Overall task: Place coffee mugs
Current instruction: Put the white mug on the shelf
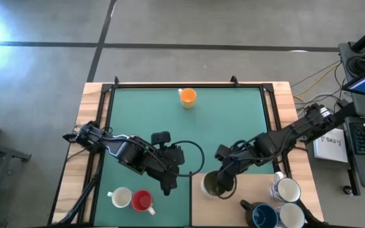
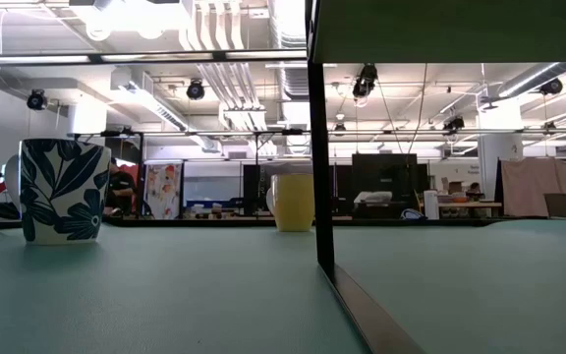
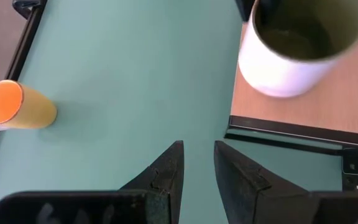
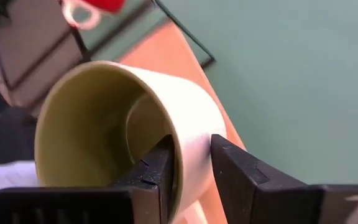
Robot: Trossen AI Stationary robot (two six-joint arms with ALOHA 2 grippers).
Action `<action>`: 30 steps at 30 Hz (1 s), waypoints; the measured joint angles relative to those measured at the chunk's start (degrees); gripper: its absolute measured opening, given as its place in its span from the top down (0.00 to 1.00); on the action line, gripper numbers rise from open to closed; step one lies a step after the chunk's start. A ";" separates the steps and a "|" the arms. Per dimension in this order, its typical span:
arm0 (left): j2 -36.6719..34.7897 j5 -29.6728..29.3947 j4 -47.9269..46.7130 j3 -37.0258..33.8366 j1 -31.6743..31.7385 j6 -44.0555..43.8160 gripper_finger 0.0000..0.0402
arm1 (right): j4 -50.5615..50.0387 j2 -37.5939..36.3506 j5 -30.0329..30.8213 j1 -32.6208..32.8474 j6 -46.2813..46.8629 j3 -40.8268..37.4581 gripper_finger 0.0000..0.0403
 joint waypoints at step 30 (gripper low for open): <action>0.02 -6.10 0.15 0.00 0.00 -7.45 0.82 | -30.02 -0.78 -15.88 1.40 -8.06 5.41 0.78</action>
